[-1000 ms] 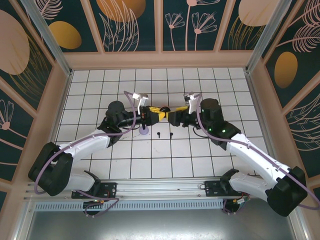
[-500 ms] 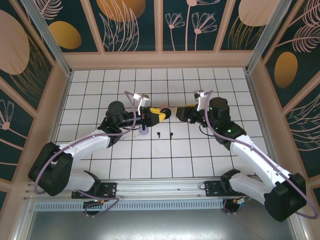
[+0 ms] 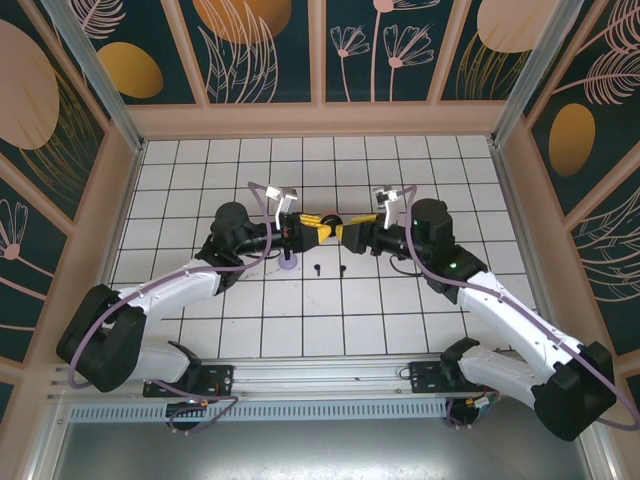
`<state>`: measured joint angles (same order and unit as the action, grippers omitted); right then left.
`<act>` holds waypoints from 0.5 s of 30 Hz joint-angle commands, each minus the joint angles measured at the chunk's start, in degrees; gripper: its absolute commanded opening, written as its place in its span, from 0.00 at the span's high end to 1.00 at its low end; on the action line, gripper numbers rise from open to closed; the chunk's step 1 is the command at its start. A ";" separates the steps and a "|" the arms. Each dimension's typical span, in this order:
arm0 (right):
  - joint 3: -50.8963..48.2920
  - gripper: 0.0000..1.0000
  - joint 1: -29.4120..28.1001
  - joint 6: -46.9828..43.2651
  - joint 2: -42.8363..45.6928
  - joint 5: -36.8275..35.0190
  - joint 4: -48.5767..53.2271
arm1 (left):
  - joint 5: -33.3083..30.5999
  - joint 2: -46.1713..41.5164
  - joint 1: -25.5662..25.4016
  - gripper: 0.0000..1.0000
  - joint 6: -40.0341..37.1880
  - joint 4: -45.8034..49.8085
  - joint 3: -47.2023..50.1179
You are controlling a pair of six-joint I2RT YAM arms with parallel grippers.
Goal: Insert the wireless bluetooth earbuds into the charging case
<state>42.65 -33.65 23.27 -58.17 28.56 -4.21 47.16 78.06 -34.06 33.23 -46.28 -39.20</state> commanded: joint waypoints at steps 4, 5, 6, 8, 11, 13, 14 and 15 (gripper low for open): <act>0.24 0.40 0.09 -0.24 -1.67 -2.76 -2.47 | 0.71 0.01 -0.10 1.00 0.52 -1.88 -1.75; 0.09 0.41 0.65 -0.12 -1.92 -3.21 -2.31 | 0.86 -0.08 -0.13 1.00 0.56 -1.93 -1.75; -0.24 0.42 1.24 0.00 -2.02 -3.66 -2.30 | 0.98 -0.15 -0.12 1.00 0.61 -1.97 -1.67; -1.00 0.44 2.00 0.67 -2.30 -4.03 -2.55 | 1.10 -0.33 -0.13 1.00 0.69 -2.06 -1.51; -1.99 0.45 4.28 1.33 -2.67 -3.64 -3.49 | 1.17 -0.71 -0.12 1.00 0.86 -2.30 -1.33; -2.31 0.46 4.56 1.65 -2.86 -3.52 -3.89 | 1.19 -0.80 -0.12 1.00 1.04 -2.58 -1.32; -2.40 0.46 4.64 1.74 -2.98 -3.35 -4.05 | 1.23 -0.89 -0.10 1.00 1.08 -2.59 -1.32; -2.32 0.46 4.64 1.78 -3.00 -3.04 -4.21 | 1.23 -0.92 -0.12 1.00 1.11 -2.59 -1.36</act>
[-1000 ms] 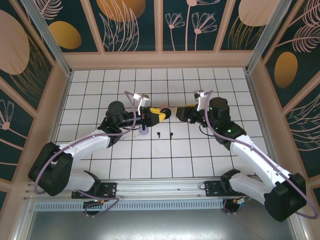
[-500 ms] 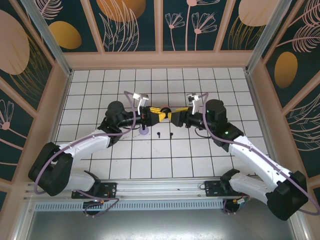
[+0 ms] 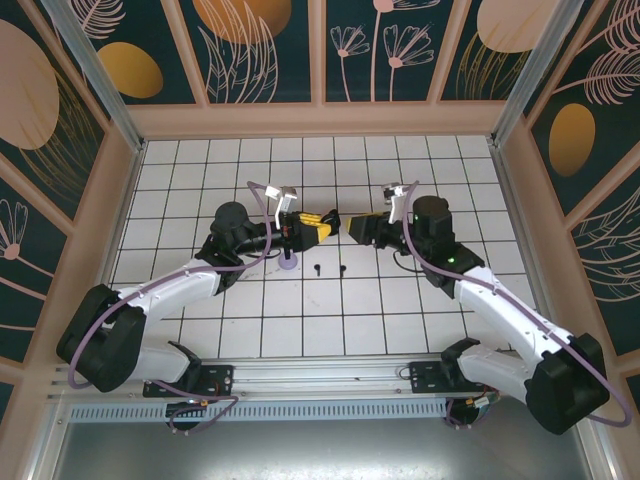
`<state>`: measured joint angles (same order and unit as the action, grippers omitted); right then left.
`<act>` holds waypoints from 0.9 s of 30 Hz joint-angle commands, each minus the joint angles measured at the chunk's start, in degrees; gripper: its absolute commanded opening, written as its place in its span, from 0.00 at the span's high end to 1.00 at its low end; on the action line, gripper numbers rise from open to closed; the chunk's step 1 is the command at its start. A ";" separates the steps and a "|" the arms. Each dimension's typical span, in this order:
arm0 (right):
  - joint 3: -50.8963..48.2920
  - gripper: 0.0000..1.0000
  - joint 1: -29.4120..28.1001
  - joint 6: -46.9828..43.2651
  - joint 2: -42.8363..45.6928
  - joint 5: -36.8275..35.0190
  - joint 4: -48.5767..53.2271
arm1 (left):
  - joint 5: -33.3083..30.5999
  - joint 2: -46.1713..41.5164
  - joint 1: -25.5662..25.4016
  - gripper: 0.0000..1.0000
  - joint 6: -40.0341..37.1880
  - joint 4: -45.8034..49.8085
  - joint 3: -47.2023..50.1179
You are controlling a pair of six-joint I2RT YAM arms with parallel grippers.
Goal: Insert the wireless bluetooth earbuds into the charging case
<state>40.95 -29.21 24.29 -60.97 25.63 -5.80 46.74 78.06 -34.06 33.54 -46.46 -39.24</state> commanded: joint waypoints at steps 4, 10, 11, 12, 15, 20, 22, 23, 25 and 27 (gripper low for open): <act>-0.34 0.46 0.21 0.45 0.95 0.34 -1.33 | 1.44 -1.07 -0.10 1.00 0.65 -2.41 -1.11; -0.62 0.46 0.28 -0.65 4.91 5.43 -0.33 | 1.88 -0.87 -0.12 1.00 0.82 -2.94 -0.82; -0.61 0.46 0.21 -0.74 5.02 6.58 -0.52 | 1.92 -0.89 -0.06 1.00 0.83 -2.94 -0.92; -0.52 0.46 0.21 -0.73 5.03 7.65 -0.95 | 1.95 -0.78 -0.12 1.00 0.83 -2.85 -0.97; -0.17 0.47 -0.01 -0.28 4.06 9.04 -2.19 | 2.04 -0.78 -0.10 1.00 0.84 -2.94 -1.10; 0.83 0.51 -1.14 -0.12 1.87 9.32 -3.44 | 1.96 -0.76 -0.13 1.00 0.75 -2.82 -1.36; 1.27 0.52 -1.67 -0.21 1.26 9.18 -3.66 | 2.00 -0.70 -0.13 1.00 0.89 -2.94 -1.43; 1.40 0.53 -1.81 -0.29 0.95 8.96 -3.68 | 2.00 -0.63 -0.13 1.00 0.91 -3.02 -1.45; 1.66 0.53 -1.81 -0.21 0.38 8.61 -3.81 | 1.95 -0.54 -0.13 1.00 1.00 -3.11 -1.45; 1.92 0.54 -1.81 -0.17 -0.15 8.32 -3.91 | 2.01 -0.40 -0.13 1.00 1.00 -3.20 -1.45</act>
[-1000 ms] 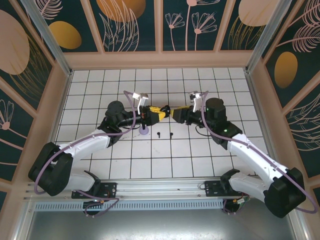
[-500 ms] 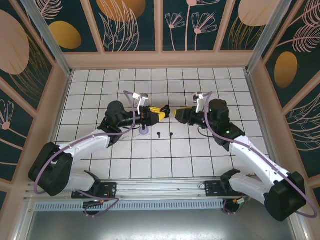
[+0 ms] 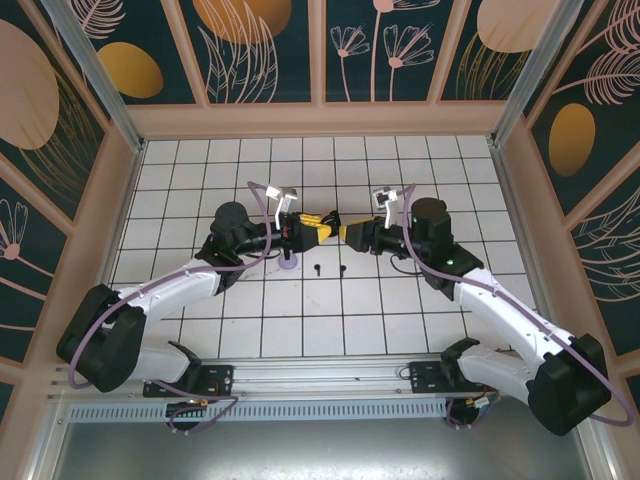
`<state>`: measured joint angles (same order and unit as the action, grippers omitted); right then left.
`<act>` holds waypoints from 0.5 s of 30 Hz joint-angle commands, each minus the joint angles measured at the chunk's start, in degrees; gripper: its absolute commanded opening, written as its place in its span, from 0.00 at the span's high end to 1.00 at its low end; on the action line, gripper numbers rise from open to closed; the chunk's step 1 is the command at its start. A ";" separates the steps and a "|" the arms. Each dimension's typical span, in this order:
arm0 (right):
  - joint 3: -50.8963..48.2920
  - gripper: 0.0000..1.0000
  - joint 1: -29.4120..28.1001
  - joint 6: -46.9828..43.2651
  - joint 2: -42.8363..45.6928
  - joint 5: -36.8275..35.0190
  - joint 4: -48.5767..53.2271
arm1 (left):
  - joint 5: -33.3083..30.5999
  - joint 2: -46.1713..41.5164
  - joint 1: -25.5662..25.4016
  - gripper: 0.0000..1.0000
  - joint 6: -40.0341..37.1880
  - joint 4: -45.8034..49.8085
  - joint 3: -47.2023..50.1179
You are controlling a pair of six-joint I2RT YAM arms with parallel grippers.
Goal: Insert the wireless bluetooth earbuds into the charging case
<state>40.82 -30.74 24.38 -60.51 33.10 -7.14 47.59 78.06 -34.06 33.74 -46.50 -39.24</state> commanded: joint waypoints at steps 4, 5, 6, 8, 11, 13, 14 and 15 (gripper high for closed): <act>2.47 0.57 -0.28 -0.47 -1.18 -0.21 -2.48 | 1.23 -0.45 -0.13 1.00 0.98 -3.41 -1.36; 2.59 0.58 -0.28 -0.48 -1.32 -0.45 -2.49 | 1.27 -0.44 -0.10 1.00 1.07 -3.45 -1.38; 2.71 0.58 -0.28 -0.42 -1.44 -0.71 -2.53 | 1.32 -0.45 -0.12 1.00 1.07 -3.51 -1.37; 3.08 0.59 -0.28 -0.48 -1.75 -0.80 -2.58 | 1.36 -0.32 -0.10 1.00 1.17 -3.58 -1.28; 3.72 0.60 -0.28 -0.48 -2.06 -1.27 -2.37 | 1.53 -0.28 -0.08 1.00 1.33 -3.77 -1.31; 4.01 0.61 -0.27 -0.65 -2.46 -1.29 -2.23 | 1.58 -0.16 -0.12 1.00 1.34 -3.86 -1.27; 4.18 0.61 -0.28 -0.65 -2.57 -1.29 -2.26 | 1.63 -0.17 -0.12 1.00 1.41 -3.86 -1.26; 4.31 0.61 -0.28 -0.57 -2.64 -1.29 -2.22 | 1.71 -0.17 -0.08 1.00 1.42 -3.94 -1.22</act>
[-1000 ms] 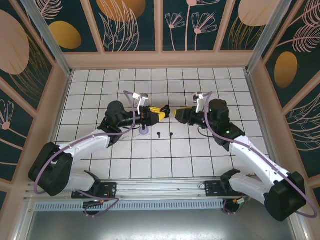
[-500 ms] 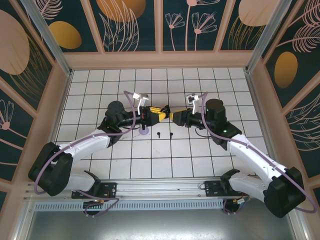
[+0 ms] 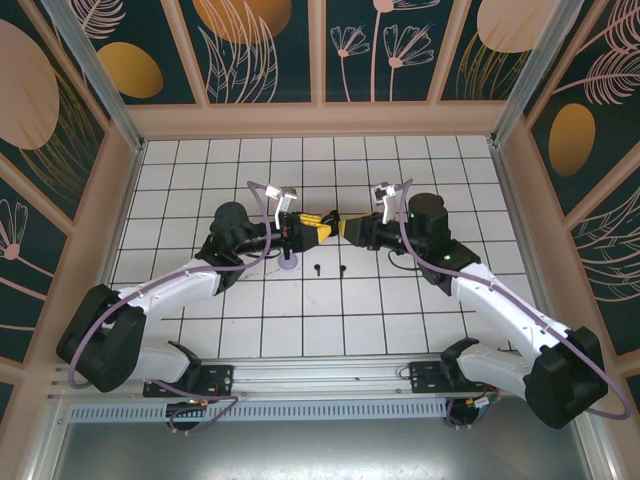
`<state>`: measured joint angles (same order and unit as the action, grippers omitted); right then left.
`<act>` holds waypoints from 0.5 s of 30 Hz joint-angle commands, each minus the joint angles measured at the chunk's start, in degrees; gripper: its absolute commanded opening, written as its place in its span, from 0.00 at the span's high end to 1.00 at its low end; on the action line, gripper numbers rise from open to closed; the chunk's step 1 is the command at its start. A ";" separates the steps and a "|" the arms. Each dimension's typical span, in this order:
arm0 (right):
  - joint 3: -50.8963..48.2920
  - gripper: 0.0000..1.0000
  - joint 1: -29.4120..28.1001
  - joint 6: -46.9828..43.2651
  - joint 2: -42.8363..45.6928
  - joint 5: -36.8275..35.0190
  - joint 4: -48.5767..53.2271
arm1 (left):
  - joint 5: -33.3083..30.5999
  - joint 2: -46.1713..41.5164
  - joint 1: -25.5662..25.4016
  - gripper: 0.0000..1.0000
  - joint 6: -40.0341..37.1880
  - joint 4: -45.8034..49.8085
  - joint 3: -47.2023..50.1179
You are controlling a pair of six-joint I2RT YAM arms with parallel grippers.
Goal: Insert the wireless bluetooth earbuds into the charging case
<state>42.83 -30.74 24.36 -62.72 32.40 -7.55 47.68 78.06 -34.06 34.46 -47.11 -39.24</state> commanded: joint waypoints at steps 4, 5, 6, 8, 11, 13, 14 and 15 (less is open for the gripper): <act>2.61 0.64 -0.28 -0.54 -1.14 -0.98 -1.52 | 1.50 -0.27 -0.12 1.00 0.79 -3.58 -1.14; 2.55 0.66 -0.28 -0.54 -1.26 -1.03 -1.52 | 1.45 -0.28 -0.10 1.00 0.88 -3.60 -1.19; 2.61 0.66 -0.28 -0.54 -1.43 -1.07 -1.42 | 1.61 -0.27 -0.17 1.00 0.88 -3.60 -1.26; 2.65 0.68 -0.28 -0.45 -1.75 -1.10 -1.58 | 1.62 -0.21 -0.13 1.00 0.87 -3.60 -1.30; 2.84 0.73 -0.28 -0.03 -2.27 -0.96 -2.27 | 1.72 -0.09 -0.13 1.00 0.96 -3.69 -1.19; 3.21 0.78 -0.28 0.16 -2.66 -0.55 -2.59 | 1.71 0.00 -0.16 1.00 0.96 -3.77 -1.10; 3.44 0.79 -0.28 0.16 -2.84 -0.35 -2.77 | 1.71 0.05 -0.18 1.00 1.05 -3.78 -1.02; 3.67 0.82 -0.28 0.16 -3.13 -0.02 -2.80 | 1.67 0.07 -0.13 1.00 1.06 -3.84 -1.01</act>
<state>44.23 -31.14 24.47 -64.58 33.15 -8.34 46.76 78.17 -34.00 34.81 -47.31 -39.24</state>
